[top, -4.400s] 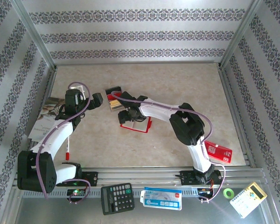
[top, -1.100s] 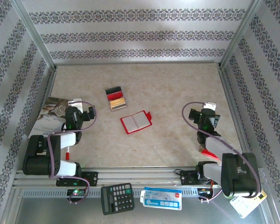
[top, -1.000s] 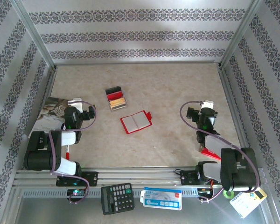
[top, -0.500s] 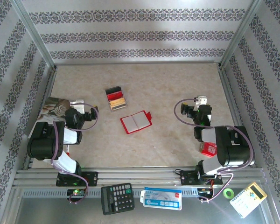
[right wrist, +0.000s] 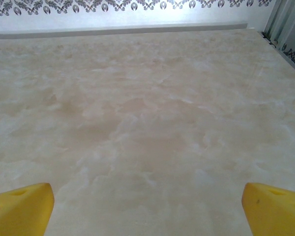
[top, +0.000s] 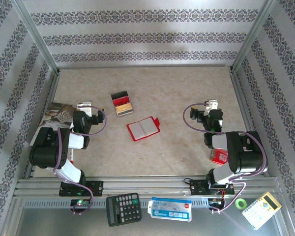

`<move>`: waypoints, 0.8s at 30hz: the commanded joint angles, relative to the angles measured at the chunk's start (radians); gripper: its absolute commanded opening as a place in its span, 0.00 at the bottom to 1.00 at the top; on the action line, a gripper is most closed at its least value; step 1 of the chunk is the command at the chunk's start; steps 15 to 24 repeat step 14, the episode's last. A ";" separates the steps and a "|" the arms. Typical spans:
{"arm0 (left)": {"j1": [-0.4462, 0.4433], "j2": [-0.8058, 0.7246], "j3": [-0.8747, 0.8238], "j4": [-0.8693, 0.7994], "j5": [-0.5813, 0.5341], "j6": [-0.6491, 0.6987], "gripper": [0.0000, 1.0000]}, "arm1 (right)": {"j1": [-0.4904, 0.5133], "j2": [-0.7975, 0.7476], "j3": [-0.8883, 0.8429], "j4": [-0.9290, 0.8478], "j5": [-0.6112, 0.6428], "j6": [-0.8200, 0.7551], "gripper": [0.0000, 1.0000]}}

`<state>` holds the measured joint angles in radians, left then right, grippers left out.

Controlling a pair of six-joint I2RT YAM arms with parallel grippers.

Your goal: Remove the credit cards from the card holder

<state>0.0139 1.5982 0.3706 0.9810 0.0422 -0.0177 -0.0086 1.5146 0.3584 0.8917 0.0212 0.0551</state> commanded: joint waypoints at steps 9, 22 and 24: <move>0.003 -0.006 0.028 -0.057 0.049 0.024 1.00 | 0.012 0.005 0.017 0.036 0.018 -0.007 0.98; 0.008 -0.004 0.024 -0.049 0.055 0.021 1.00 | 0.012 0.002 0.014 0.039 0.017 -0.005 0.98; 0.008 -0.004 0.024 -0.049 0.055 0.021 1.00 | 0.012 0.002 0.014 0.039 0.017 -0.005 0.98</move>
